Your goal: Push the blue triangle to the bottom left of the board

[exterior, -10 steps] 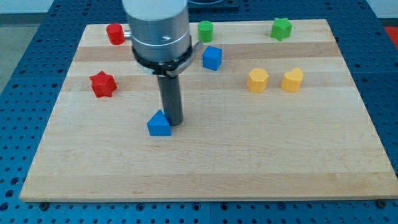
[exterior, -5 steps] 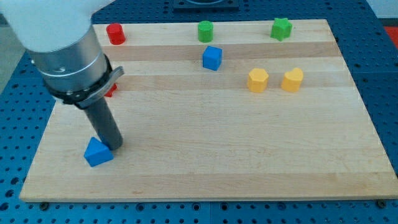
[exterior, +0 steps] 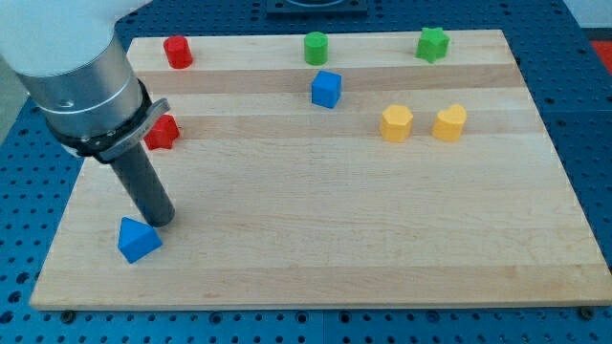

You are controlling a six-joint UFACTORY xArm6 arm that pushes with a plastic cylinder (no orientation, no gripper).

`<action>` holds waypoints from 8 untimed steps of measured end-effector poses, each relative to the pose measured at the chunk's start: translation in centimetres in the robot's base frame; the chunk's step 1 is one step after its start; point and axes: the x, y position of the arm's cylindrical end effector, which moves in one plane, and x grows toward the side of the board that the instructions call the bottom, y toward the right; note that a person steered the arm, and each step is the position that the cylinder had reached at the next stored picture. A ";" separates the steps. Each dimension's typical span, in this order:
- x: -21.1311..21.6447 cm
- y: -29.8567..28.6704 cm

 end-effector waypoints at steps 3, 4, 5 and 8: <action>-6.3 2.8; -8.6 4.4; -11.3 6.1; -21.3 9.7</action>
